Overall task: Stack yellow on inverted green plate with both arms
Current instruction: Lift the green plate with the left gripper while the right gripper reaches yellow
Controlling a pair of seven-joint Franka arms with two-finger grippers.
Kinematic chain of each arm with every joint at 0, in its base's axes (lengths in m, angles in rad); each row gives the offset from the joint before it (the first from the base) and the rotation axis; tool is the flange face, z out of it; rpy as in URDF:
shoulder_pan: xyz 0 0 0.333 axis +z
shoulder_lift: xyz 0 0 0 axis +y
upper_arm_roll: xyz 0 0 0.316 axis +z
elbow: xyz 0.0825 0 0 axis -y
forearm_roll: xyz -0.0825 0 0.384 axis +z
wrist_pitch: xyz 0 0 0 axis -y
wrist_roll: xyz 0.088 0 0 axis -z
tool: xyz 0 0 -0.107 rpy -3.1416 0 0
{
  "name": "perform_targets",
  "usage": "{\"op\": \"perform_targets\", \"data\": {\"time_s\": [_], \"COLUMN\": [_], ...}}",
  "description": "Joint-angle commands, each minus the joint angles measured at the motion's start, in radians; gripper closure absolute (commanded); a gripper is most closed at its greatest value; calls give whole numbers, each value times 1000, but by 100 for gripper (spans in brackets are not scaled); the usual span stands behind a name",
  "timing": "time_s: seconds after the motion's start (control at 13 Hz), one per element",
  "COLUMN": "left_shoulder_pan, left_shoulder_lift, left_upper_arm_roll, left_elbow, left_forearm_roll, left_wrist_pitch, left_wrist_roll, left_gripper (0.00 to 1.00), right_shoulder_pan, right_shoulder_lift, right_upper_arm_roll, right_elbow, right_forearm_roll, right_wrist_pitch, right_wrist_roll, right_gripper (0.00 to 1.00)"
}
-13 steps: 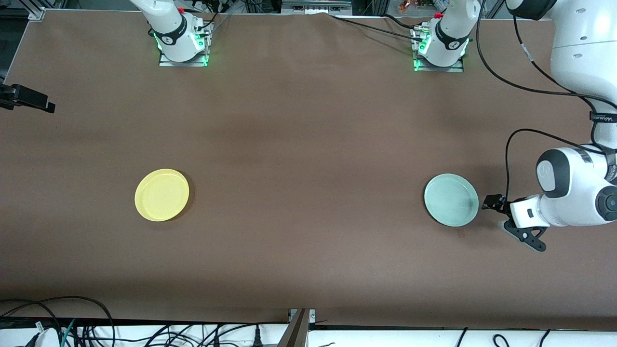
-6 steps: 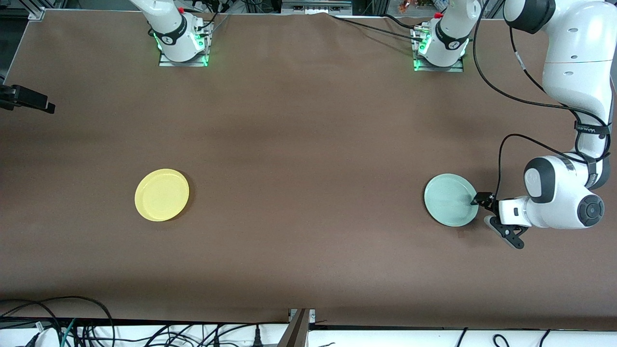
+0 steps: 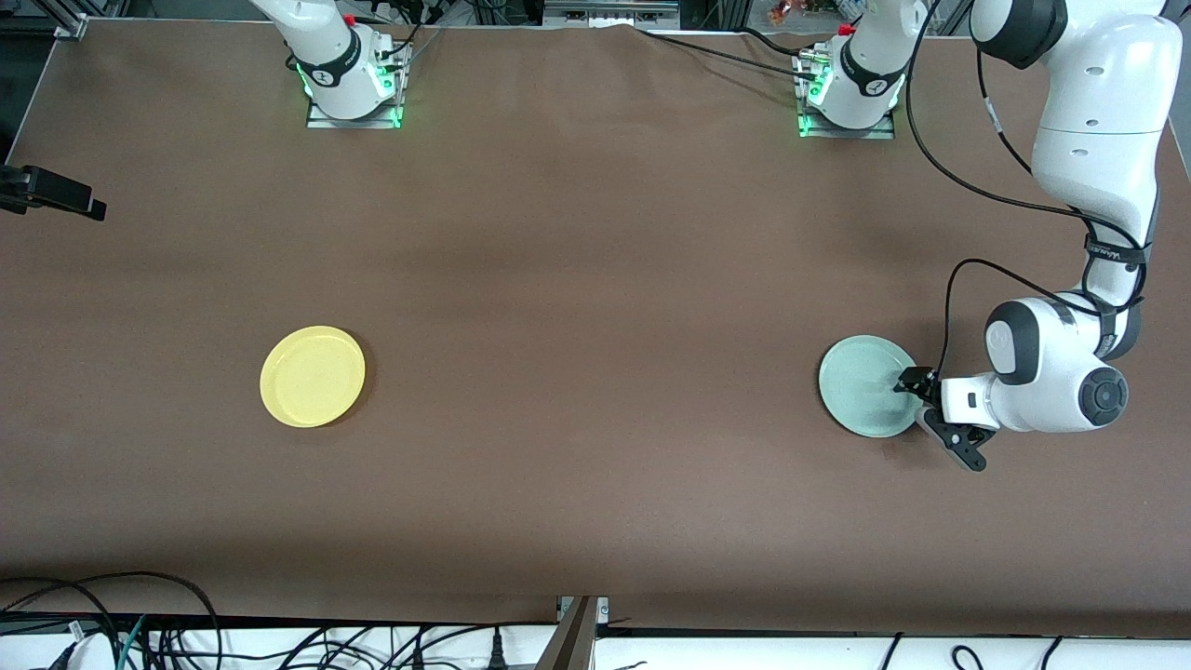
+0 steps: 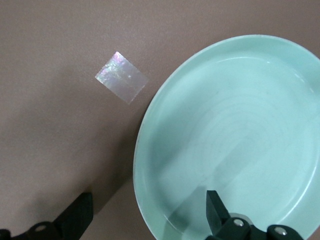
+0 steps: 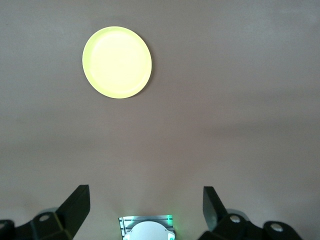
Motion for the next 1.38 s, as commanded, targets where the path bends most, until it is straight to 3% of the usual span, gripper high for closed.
{"op": "perform_targets", "data": {"time_s": [0.0,0.15,0.23,0.46,0.69,1.08,1.31], "left_shoulder_pan": [4,4,6,3,-35,-179,-314], "left_shoulder_lift": [-18,-23,-21,-24,-91,-233,-245], "left_upper_arm_roll": [-3,-3,-3,-3,-2,1,3], "left_elbow": [-20,-18,-21,-15,-11,5,96], "left_forearm_roll": [-16,-14,-14,-14,-13,185,341], "left_wrist_pitch": [34,28,28,15,-14,-101,-228], "left_wrist_roll": [92,95,97,111,106,-99,-317], "left_gripper": [36,82,100,100,100,100,100], "right_shoulder_pan": [-4,-4,-5,-7,-7,-22,-40], "right_shoulder_lift": [0,0,0,2,28,165,276], "right_upper_arm_roll": [4,4,2,2,2,-7,-7], "right_elbow": [5,5,5,5,5,4,2], "right_forearm_roll": [13,15,15,15,13,18,47], "right_wrist_pitch": [2,0,0,2,15,93,193], "right_wrist_roll": [1,1,-1,-7,-22,-59,-62], "right_gripper": [0,0,0,0,0,0,0]}}
